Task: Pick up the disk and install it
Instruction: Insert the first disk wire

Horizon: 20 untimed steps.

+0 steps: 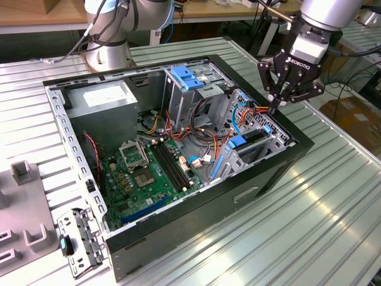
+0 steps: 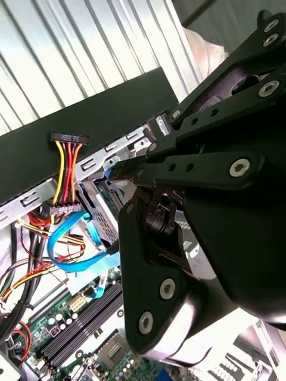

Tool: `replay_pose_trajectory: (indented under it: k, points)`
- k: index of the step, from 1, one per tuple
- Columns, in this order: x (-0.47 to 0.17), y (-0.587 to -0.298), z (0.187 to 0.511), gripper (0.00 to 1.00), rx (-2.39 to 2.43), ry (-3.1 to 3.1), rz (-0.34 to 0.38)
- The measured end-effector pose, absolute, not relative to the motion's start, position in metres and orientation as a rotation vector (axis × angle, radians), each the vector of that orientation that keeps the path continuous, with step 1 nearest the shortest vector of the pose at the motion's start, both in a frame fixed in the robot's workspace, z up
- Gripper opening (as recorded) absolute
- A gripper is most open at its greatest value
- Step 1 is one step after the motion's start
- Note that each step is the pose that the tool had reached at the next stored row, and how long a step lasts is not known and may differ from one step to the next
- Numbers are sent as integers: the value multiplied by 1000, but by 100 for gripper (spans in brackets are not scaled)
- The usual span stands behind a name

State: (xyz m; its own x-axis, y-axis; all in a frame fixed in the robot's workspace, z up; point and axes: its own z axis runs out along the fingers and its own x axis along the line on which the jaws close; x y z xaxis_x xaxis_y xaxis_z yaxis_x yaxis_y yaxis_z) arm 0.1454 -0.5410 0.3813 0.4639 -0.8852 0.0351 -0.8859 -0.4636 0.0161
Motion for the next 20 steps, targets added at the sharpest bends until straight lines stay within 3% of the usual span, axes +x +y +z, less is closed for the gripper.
replay_pose_trajectory:
  k: [20]
  points:
    - [169, -532, 381, 11, 2852, -1245, 40]
